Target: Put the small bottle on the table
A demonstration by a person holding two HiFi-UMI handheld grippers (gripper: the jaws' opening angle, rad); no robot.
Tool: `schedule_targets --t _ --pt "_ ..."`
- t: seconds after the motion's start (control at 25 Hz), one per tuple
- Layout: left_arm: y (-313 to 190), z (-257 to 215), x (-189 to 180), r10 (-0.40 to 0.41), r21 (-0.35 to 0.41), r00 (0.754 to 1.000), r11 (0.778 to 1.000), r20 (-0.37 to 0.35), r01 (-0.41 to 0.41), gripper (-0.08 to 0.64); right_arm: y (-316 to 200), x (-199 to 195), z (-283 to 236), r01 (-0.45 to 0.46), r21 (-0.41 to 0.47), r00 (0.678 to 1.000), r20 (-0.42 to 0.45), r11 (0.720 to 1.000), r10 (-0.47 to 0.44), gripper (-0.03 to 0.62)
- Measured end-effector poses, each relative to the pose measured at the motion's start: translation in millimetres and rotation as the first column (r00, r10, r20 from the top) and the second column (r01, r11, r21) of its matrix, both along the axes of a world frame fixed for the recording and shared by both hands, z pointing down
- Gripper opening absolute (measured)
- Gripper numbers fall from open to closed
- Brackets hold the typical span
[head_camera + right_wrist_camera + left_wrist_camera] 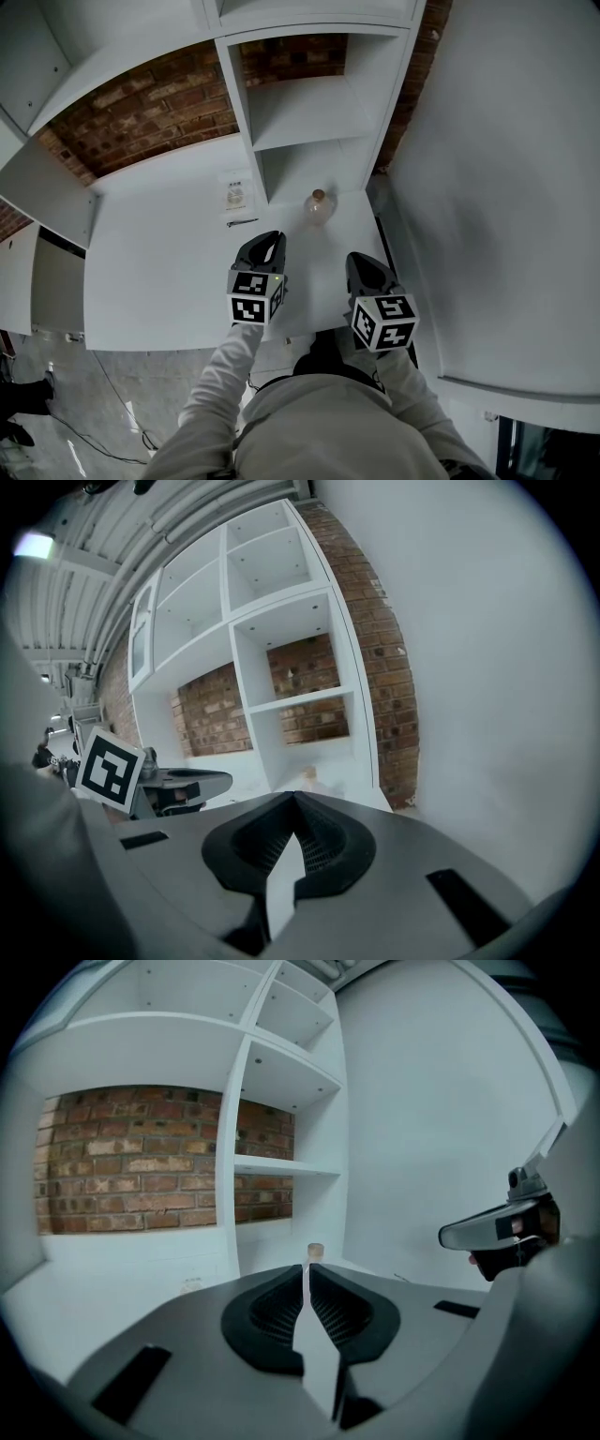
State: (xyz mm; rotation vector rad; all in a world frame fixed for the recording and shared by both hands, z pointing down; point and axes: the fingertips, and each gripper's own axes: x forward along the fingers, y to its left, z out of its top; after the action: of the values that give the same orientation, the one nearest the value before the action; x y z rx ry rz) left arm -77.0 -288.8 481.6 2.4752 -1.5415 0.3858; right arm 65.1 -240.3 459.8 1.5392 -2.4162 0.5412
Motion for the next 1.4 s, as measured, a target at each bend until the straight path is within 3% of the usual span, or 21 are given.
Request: schedule_targets --t 0.16,0.76,1.4 --pt "14.8 -5.5 -8.0 -0.001 0.007 1.0 1.0 0.007 0.001 0.029 8.5 -5.2 -1.4 0.009 0.004 1.0 -0.001 1.0 -0.009 0.028" --pt "71.9 -15.8 -49.5 -0.083 -0.007 0.993 0.997 -0.086 0.083 0.018 37.3 -17.4 -12.9 0.034 0.044 0.999 0.0 0.998 -0.034 0.028" --pt "92.3 -27.8 -58.8 -0.087 0.011 0.991 0.996 -0.101 0.089 0.018 59.3 -32.1 -13.8 0.069 0.061 0.997 -0.032 0.996 -0.068 0.028"
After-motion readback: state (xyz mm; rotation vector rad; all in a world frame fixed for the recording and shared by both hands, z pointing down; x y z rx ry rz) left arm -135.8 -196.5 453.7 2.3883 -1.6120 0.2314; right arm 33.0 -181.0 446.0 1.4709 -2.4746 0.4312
